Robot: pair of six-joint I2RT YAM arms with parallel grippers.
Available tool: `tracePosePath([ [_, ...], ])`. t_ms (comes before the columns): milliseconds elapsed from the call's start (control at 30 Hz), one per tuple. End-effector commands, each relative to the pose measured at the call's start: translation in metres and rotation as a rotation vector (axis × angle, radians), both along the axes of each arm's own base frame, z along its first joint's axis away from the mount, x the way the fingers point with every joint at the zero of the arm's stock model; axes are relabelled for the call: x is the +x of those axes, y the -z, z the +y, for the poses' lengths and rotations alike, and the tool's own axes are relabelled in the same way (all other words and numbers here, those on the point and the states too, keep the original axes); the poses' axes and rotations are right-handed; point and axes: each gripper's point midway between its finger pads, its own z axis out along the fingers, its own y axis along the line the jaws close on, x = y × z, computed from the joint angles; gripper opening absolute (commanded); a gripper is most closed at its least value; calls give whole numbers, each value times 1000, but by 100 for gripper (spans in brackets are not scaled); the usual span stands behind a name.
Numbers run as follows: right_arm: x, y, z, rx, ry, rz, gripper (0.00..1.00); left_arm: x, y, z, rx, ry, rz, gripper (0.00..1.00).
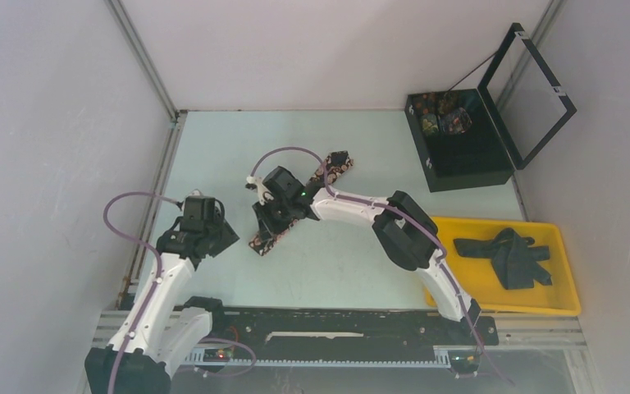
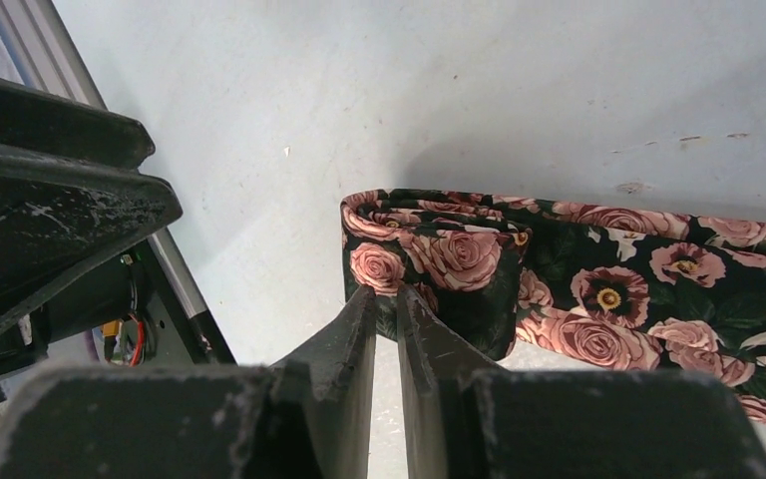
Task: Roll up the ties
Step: Roll the tie at the center of the board.
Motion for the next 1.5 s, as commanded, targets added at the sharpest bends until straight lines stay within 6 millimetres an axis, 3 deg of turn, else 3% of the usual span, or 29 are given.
tracePosePath([
  [0, 9, -8, 6, 32, 1, -15, 17, 3, 0, -8, -37, 8, -38, 44],
  [333, 23, -7, -3, 44, 25, 1, 16, 9, 4, -22, -90, 56, -88, 47],
  [600, 23, 8, -4, 25, 26, 15, 16, 14, 12, -36, -154, 94, -112, 50],
  [933, 26, 27, -11, 7, 36, 30, 16, 21, 20, -50, -233, 107, -154, 62],
  [1467, 33, 45, -23, -5, 55, 44, 15, 32, 39, -59, -384, -13, -223, 63],
])
